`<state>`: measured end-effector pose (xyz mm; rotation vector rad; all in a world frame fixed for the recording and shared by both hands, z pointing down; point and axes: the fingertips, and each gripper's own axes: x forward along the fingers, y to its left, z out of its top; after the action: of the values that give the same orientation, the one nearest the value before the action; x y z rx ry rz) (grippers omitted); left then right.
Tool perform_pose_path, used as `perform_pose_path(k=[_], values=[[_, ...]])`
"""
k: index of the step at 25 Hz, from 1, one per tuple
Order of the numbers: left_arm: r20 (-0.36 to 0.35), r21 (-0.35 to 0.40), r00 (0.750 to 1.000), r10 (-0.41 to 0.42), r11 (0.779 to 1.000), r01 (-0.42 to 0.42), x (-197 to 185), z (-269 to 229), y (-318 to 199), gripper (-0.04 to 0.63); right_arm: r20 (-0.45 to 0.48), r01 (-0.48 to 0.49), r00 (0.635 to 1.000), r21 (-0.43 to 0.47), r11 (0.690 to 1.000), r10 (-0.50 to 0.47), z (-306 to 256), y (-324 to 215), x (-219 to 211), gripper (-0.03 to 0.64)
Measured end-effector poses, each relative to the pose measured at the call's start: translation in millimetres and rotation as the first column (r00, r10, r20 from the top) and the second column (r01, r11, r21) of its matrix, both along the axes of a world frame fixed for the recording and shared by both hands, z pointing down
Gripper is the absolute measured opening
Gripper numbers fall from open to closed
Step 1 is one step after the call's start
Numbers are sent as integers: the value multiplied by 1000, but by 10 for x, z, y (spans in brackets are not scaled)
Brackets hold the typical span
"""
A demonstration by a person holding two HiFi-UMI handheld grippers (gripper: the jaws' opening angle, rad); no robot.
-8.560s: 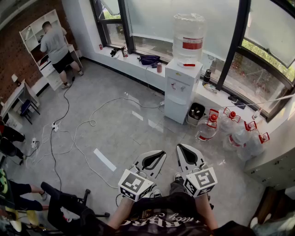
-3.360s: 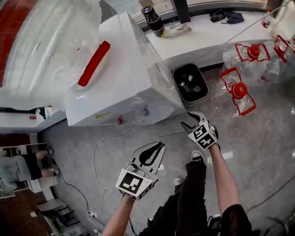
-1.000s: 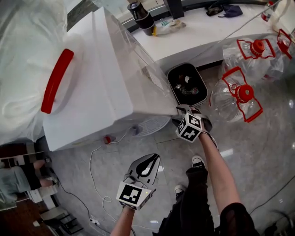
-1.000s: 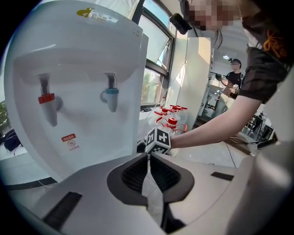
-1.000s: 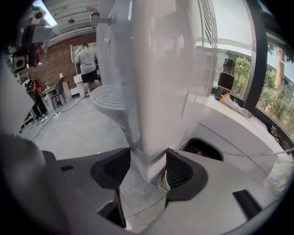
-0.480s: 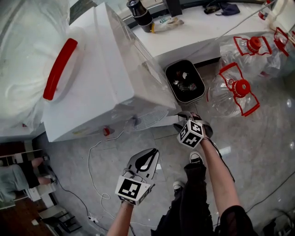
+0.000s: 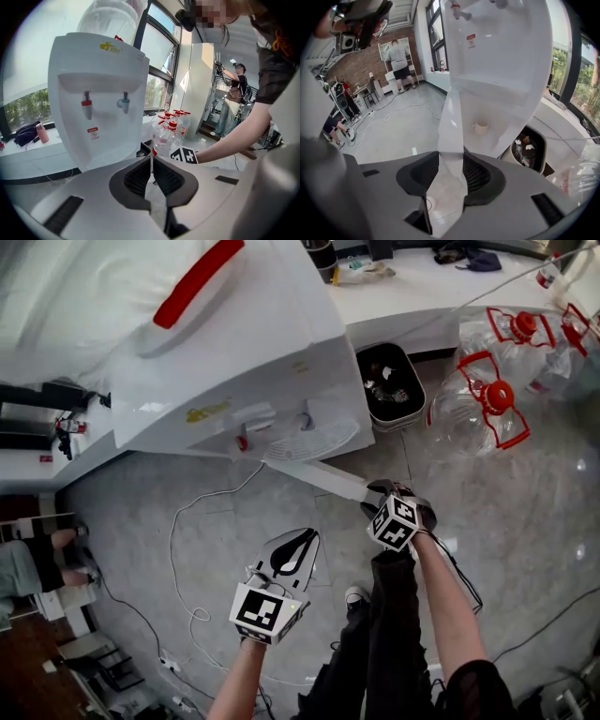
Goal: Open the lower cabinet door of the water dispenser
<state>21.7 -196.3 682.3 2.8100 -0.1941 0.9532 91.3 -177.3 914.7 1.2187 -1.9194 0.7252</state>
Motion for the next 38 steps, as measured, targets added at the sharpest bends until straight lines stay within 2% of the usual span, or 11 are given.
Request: perform_pose_path(k=[8, 14, 20, 23, 26, 30, 34, 38], values=[[35, 17, 997, -65, 998, 65, -785, -79, 106, 27, 69, 45, 997, -39, 998, -43, -16, 188, -892, 176], [42, 1, 985, -168, 986, 168, -1358, -125, 45, 28, 117, 180, 978, -60, 982, -172, -37, 134, -1717, 181], [45, -3, 955, -294, 956, 295, -1783, -106, -43, 28, 130, 329, 938, -55, 943, -320, -19, -58, -2283, 181], [51, -6, 938, -342, 940, 342, -1941, -118, -51, 28, 131, 367, 925, -66, 928, -356, -15, -110, -2439, 186], [50, -8, 924, -379, 925, 379, -2052, -187, -47, 28, 135, 365, 926, -82, 928, -352, -59, -118, -2486, 195], [41, -15, 908, -418, 908, 419, -2143, -351, -1, 28, 158, 322, 938, -64, 944, -310, -375, -104, -2422, 195], [40, -29, 899, -435, 899, 437, -2158, -637, 120, 28, 230, 241, 945, -9, 970, -233, -1036, -80, -2314, 193], [37, -32, 892, -450, 892, 451, -2196, -1069, 246, 28, 284, 154, 945, 41, 987, -159, -1933, -38, -2218, 178]])
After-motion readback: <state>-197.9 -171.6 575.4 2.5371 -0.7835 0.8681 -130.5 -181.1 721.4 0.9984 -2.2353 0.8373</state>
